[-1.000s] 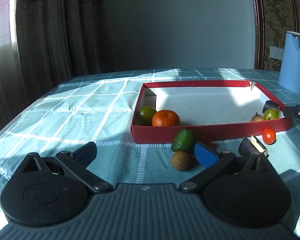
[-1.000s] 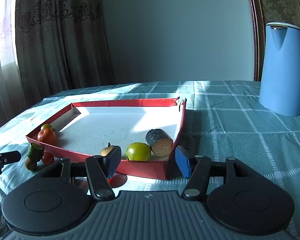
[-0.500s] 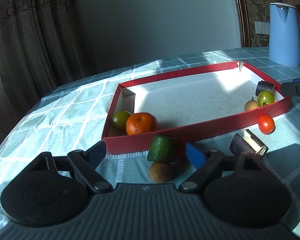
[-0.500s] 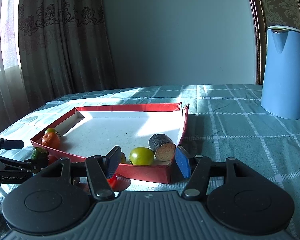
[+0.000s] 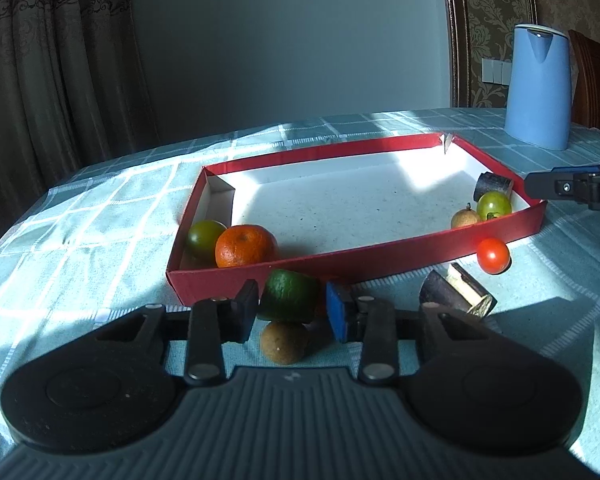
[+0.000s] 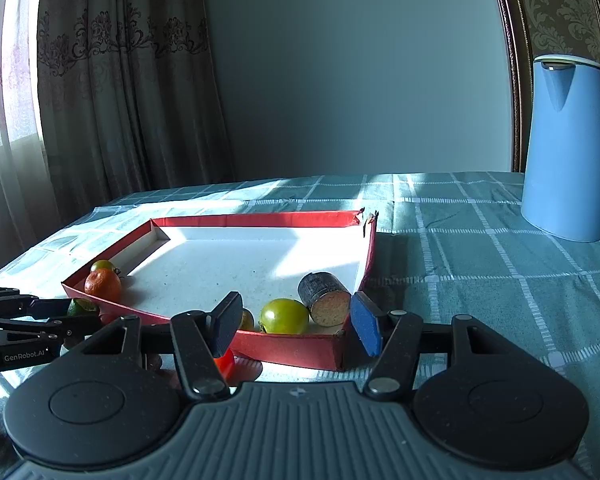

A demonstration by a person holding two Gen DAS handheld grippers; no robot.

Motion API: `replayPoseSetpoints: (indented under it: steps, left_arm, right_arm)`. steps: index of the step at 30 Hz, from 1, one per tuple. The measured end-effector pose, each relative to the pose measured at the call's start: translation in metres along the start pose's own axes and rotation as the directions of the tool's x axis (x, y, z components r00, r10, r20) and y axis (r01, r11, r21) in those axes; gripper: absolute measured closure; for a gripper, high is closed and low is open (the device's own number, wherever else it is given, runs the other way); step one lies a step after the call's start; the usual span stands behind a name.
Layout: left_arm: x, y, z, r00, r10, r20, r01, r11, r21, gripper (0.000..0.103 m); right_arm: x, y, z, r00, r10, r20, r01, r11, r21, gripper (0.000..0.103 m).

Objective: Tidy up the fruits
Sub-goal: 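Move the left gripper to the green lime and close on it, then lower the green lime into the tray and open the left gripper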

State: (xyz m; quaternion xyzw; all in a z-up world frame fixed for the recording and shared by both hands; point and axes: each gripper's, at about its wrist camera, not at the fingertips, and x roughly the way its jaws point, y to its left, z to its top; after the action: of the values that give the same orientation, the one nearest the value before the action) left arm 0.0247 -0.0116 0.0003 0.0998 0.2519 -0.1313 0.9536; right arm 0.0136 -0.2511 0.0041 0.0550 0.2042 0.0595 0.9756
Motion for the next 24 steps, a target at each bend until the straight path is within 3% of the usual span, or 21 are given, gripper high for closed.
replayPoseSetpoints:
  steps: [11,24]
  left_arm:
    - [-0.007,0.007,0.0,1.0,0.015,0.009,-0.014,0.998,-0.057,0.074]
    - [-0.018,-0.007,0.034,0.99,0.036,0.134,-0.022,0.995,-0.101,0.075]
  right_arm:
    - [0.0,-0.001,0.0,1.0,-0.002,0.003,0.002,1.0,0.001,0.044]
    - [0.002,-0.001,0.0,1.0,-0.008,-0.008,0.008,1.0,0.0,0.044]
